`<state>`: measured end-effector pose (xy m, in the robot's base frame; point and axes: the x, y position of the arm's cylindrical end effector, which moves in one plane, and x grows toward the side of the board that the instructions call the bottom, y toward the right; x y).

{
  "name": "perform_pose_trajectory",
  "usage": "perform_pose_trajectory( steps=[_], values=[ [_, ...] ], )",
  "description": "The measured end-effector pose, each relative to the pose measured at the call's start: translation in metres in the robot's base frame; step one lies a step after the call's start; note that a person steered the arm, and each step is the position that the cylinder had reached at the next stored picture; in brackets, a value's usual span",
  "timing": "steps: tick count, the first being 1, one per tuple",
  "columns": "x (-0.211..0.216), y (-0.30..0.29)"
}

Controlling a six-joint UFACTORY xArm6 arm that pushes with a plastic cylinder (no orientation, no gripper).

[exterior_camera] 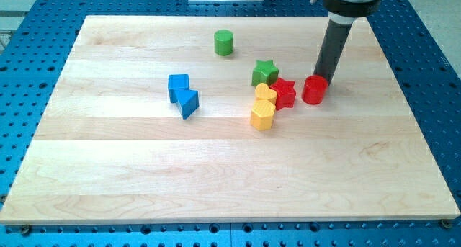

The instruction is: Separate the red and yellow blocks

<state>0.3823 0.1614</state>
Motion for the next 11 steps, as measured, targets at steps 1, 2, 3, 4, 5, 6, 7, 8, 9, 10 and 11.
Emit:
perform_pose_trajectory(
  steps=[1,2,3,4,5,6,7,8,9,10,11],
  values=[
    [0.000,-0.008],
    [0.000,-0.056],
    [-0.005,-0.094],
    [0.019,-0.127],
    [0.032,-0.096],
    [0.045,-0.046],
    [0.039,-0.032],
    [0.053,-0.072],
    [0.073,-0.094],
    [0.042,-0.094],
    [-0.004,-0.110]
  ],
)
